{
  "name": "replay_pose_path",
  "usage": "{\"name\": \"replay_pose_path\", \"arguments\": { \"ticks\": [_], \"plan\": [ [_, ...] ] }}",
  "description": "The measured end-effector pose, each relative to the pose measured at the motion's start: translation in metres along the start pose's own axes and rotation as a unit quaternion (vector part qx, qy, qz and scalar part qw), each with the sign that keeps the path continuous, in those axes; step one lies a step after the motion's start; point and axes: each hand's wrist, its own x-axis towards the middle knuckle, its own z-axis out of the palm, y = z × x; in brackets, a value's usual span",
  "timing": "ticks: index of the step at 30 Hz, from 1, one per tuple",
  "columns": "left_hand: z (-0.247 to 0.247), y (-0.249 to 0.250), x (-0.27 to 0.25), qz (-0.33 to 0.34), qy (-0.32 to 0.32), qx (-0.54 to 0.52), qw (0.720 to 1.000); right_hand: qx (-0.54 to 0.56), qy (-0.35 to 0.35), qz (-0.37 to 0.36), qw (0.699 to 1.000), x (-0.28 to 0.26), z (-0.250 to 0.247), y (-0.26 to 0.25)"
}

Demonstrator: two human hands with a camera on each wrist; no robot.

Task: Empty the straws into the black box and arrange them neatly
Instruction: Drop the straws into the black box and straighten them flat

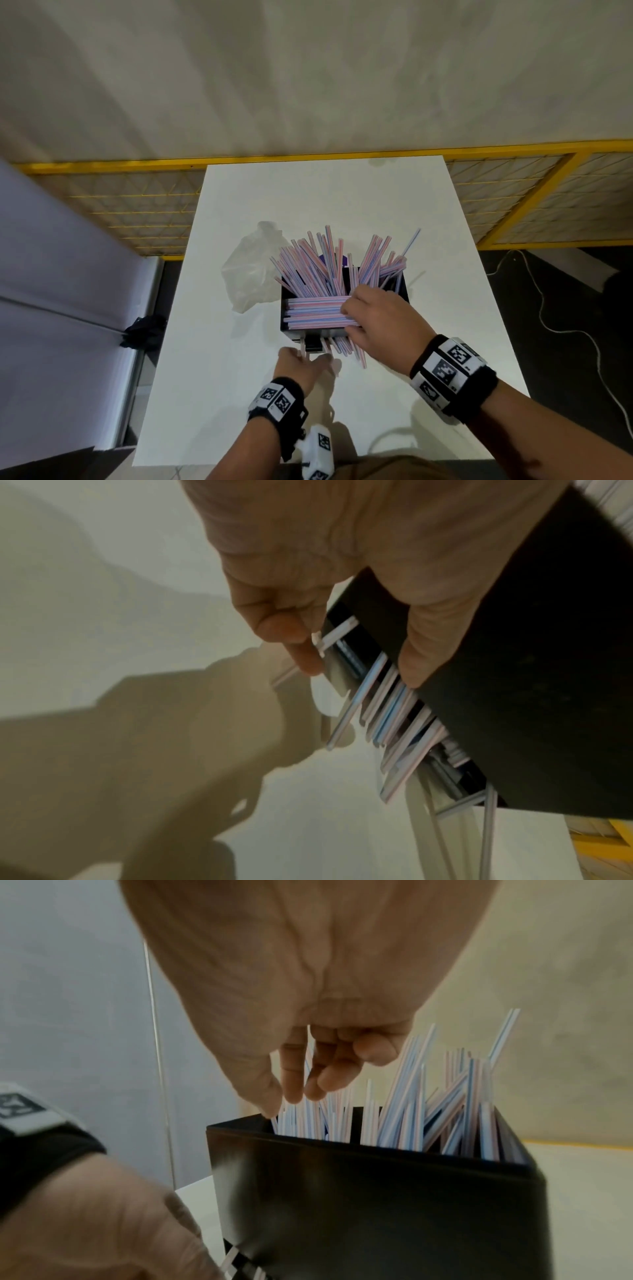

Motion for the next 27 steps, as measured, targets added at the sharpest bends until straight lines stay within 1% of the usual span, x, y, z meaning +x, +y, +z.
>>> {"name": "replay_pose_path", "arguments": {
  "ticks": [3,7,10,13,17,21,23,25,27],
  "plan": [
    [0.015,0.007,-0.002,-0.012,0.029,-0.019,0.999,0.046,-0.012,0.011,0.999,-0.006,0.001,-0.001],
    [0.029,0.020,-0.002,-0.035,0.050,-0.042,0.997,0.070,-0.045,0.019,0.996,-0.006,0.011,-0.001],
    [0.034,0.023,0.000,-0.040,0.071,-0.052,0.995,0.063,-0.048,0.020,0.997,-0.003,0.017,0.001],
    [0.031,0.017,0.001,-0.033,0.085,-0.025,0.996,0.049,-0.048,0.024,0.997,0.002,0.019,0.001],
    [0.023,0.003,-0.002,-0.022,0.048,0.038,0.998,0.022,-0.055,0.024,0.998,0.007,0.021,0.000],
    [0.011,-0.013,-0.004,0.013,-0.040,0.166,0.985,-0.009,-0.056,0.008,0.998,0.008,0.022,-0.001],
    [0.001,-0.021,-0.004,0.022,-0.069,0.176,0.982,-0.038,-0.069,-0.010,0.997,0.008,0.021,0.000],
    [-0.012,-0.029,-0.003,0.015,-0.076,0.176,0.981,-0.076,-0.092,-0.034,0.992,0.008,0.022,0.000],
    [-0.026,-0.036,-0.004,0.018,-0.081,0.206,0.975,-0.105,-0.103,-0.050,0.988,0.007,0.022,0.001]
  ]
}}
